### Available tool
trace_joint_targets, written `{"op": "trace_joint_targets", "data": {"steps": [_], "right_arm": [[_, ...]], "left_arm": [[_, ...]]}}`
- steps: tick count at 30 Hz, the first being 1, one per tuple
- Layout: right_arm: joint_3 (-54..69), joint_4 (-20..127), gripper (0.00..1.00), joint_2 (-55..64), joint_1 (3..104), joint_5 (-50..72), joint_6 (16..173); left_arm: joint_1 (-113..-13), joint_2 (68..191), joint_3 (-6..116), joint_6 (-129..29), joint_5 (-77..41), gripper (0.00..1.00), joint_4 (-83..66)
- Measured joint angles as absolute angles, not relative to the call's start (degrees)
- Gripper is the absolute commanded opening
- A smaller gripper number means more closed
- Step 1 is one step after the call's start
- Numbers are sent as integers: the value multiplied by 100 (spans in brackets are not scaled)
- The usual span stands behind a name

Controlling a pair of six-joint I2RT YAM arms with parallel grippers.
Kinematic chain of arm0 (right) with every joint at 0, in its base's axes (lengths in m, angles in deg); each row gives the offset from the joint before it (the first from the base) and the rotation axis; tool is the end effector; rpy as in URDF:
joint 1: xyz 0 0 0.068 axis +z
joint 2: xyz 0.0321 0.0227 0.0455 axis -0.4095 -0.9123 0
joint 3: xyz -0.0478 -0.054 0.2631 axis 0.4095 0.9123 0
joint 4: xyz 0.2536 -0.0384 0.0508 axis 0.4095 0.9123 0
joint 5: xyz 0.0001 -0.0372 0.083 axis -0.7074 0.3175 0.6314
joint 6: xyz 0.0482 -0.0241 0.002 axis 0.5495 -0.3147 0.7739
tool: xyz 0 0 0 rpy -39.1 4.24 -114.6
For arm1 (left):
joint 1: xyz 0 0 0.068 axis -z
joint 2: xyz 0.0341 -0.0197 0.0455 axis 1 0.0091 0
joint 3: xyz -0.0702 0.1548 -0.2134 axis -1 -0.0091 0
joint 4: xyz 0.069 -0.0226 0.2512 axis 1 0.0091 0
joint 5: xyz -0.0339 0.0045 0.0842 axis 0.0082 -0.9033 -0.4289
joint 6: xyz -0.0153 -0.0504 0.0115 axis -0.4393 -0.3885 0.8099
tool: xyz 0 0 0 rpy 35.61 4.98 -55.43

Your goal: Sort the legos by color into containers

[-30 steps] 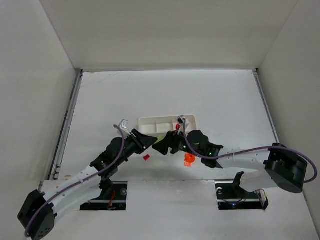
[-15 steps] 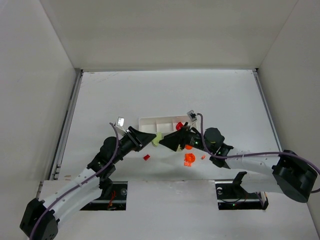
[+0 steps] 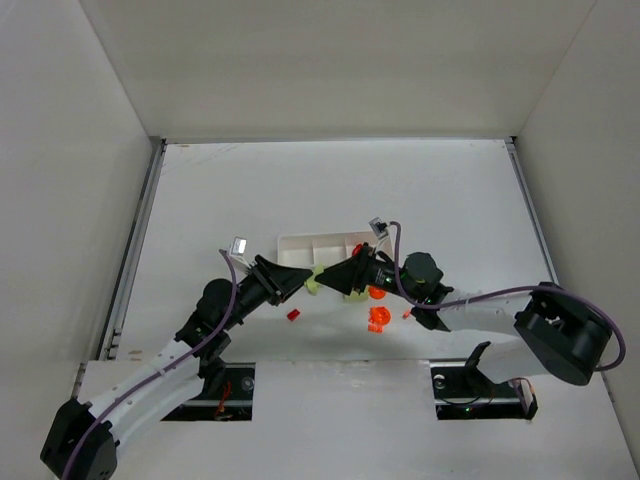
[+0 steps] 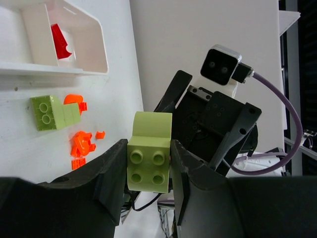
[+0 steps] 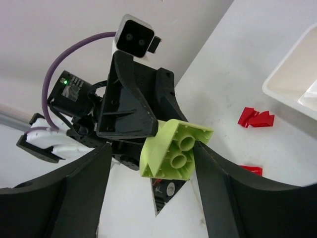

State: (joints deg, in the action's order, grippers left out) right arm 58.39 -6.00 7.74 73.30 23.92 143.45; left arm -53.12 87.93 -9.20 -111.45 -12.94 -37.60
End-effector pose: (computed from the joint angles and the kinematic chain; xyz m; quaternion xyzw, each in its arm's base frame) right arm 0.1648 0.2092 0.2241 -0.0931 0.6639 0.6528 0.3528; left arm 0.1206 -0.0989 0.2165 -0.1293 0.6635 -0.6431 0.3598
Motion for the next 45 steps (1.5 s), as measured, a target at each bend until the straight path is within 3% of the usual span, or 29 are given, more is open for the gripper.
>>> {"op": "trace_joint_targets", "data": {"steps": [6,8,13,22,27,32,45], "right_arm": [[5839,-904,54,451,7279,2333,14470],[5839,-965,54,313,7271,2313,14520],[5839,-1273,65,64,7251,2324,14703],[6051,-1433,65,385,7054,2479,14813],[6215,-1361,71,464,6873,2479,14819],[6175,-1334,71,276,6901,2486,14819],[5887,-1632,42,-207,6965,2652,15134]], "left_arm": [[-5314,8783,-955,-11166,-1305,7,-3797],[-5314,8785,-995,-11166,-1305,7,-3784],[-5325,8750,-1071,-11171,-1321,6,-3766],[-5498,8603,-1091,-11247,-1157,6,-3838],[-5496,8763,-1089,-11252,-1143,6,-3921],[-5380,8868,-1089,-11274,-1133,6,-4011],[-5319,8942,-1089,-11311,-1080,6,-4129]]}}
